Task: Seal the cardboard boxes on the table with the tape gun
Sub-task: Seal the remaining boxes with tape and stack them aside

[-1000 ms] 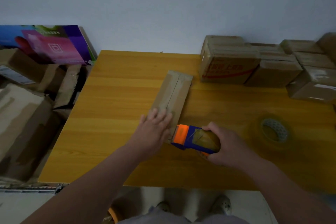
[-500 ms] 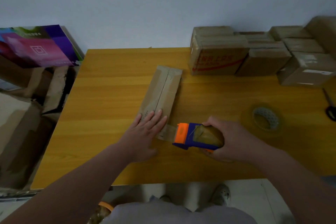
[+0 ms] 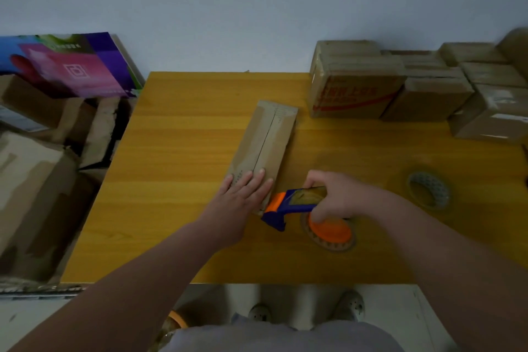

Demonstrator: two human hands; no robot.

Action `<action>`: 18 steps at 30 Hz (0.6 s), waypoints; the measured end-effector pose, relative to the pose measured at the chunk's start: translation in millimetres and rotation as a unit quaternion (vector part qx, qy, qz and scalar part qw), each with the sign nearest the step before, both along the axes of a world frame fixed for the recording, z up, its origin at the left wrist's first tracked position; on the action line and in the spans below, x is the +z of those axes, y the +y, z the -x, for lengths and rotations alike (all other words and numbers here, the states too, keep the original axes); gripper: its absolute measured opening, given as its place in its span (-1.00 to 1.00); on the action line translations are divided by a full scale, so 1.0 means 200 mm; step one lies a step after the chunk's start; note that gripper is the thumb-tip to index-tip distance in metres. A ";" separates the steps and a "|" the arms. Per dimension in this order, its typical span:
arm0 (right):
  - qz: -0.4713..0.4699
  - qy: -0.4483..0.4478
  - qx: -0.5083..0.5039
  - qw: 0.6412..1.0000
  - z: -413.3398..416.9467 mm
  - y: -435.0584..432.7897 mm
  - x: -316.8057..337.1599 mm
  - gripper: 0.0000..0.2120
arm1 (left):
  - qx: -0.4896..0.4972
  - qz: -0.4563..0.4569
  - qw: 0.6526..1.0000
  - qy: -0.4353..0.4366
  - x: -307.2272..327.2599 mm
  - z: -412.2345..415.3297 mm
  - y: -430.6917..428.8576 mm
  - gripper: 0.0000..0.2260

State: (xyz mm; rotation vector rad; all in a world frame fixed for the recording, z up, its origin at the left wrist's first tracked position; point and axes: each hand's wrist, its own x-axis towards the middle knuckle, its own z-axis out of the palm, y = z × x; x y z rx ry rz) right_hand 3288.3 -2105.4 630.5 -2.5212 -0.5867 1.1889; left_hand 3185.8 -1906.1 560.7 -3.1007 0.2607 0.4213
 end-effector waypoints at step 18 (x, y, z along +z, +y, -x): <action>-0.013 -0.119 -0.165 0.979 0.03 -0.20 -0.05 -0.50 | -0.008 -0.014 0.992 -0.125 0.06 -0.03 -0.03 -0.38</action>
